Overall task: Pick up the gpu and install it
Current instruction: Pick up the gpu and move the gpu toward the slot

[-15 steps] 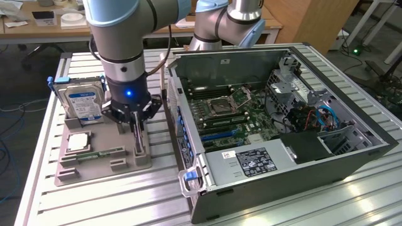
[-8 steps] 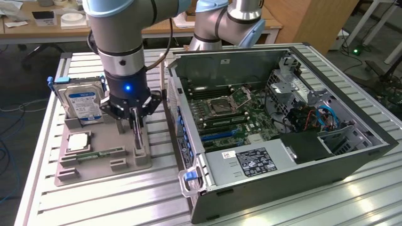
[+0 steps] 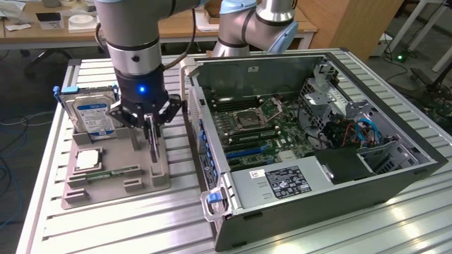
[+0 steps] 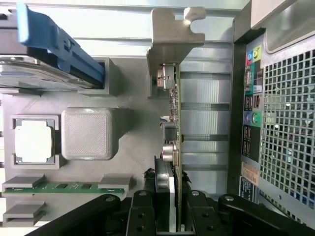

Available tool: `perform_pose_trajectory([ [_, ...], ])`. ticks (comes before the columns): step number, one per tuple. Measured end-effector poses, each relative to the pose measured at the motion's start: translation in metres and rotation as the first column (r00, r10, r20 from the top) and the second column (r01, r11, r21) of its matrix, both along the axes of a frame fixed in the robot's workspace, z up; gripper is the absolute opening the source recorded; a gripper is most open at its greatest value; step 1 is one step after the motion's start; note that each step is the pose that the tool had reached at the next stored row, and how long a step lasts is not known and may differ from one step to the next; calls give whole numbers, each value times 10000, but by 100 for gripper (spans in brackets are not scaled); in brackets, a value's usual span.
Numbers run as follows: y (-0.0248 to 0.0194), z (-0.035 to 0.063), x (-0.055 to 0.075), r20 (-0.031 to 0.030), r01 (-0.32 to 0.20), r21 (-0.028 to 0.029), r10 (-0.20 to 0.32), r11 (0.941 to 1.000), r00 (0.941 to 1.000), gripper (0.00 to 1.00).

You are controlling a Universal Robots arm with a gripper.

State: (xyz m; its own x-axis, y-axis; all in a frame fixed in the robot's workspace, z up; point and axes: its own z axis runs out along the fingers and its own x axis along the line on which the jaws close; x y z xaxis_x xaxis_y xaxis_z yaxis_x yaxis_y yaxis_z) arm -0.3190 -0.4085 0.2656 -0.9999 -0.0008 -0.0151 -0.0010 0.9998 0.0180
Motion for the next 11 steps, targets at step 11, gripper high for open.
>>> perform_pose_trajectory([
  [11,0,354,0,0,0,0,0,10000,10000,29],
])
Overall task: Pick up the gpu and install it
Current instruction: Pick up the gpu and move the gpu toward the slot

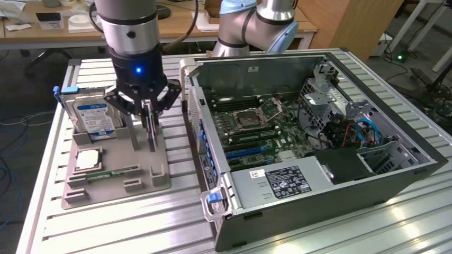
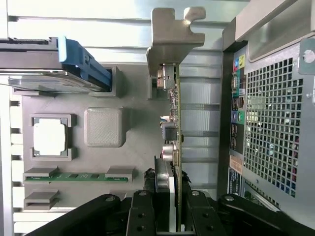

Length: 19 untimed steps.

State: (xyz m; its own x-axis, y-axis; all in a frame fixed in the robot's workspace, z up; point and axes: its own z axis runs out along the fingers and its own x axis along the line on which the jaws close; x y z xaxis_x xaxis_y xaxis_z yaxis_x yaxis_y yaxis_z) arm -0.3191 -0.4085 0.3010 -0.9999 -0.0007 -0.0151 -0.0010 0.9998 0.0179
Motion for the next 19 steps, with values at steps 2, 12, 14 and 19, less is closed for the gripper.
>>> perform_pose_trajectory([
  [2,0,41,0,1,0,1,0,10000,10000,29],
  [12,0,262,0,-10,3,1,-3,10000,10000,29],
  [14,0,295,0,-21,5,1,-5,10000,10000,29],
  [19,0,400,0,-27,21,1,-21,10000,10000,29],
])
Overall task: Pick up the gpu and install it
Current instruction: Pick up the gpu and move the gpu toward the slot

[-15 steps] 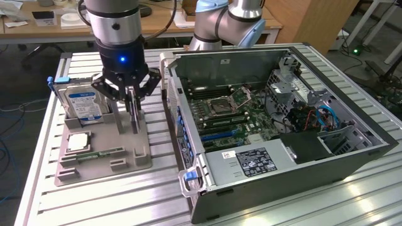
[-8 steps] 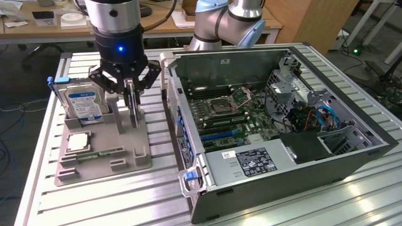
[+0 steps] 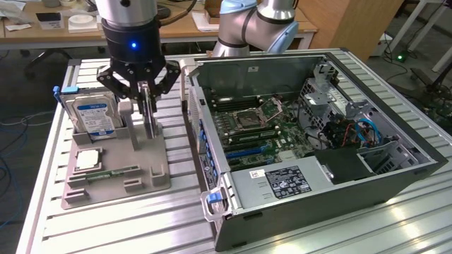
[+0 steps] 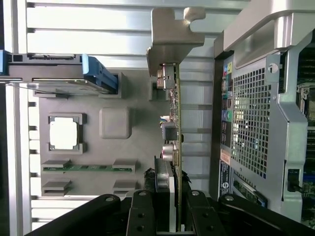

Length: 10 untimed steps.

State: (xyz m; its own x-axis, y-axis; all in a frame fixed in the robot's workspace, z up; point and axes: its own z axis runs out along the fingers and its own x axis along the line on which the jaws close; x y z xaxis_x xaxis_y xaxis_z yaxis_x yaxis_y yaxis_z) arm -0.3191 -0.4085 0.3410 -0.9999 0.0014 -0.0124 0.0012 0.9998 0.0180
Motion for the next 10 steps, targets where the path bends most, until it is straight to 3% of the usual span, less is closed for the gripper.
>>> perform_pose_trajectory([
  [10,0,93,0,-2,349,3,-349,9994,9994,29],
])
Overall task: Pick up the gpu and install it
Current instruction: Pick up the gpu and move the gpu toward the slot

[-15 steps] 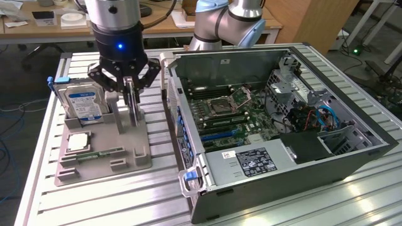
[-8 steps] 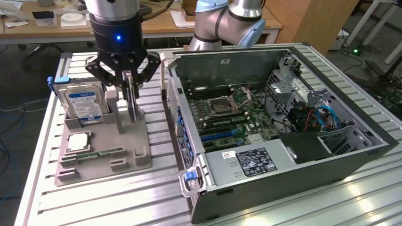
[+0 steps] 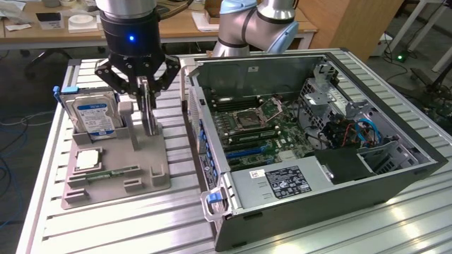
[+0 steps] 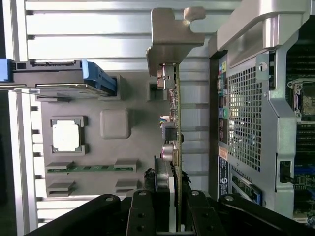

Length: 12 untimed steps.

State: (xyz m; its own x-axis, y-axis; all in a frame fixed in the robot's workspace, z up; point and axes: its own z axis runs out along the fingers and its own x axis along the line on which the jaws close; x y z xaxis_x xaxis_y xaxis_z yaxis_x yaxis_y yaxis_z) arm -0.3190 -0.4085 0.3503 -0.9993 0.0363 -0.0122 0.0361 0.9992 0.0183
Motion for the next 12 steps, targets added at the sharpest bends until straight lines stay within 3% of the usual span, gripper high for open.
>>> perform_pose_trajectory([
  [4,0,54,0,1,43,1,-43,10000,10000,29],
  [12,0,260,0,1,123,1,-123,9999,9999,29],
])
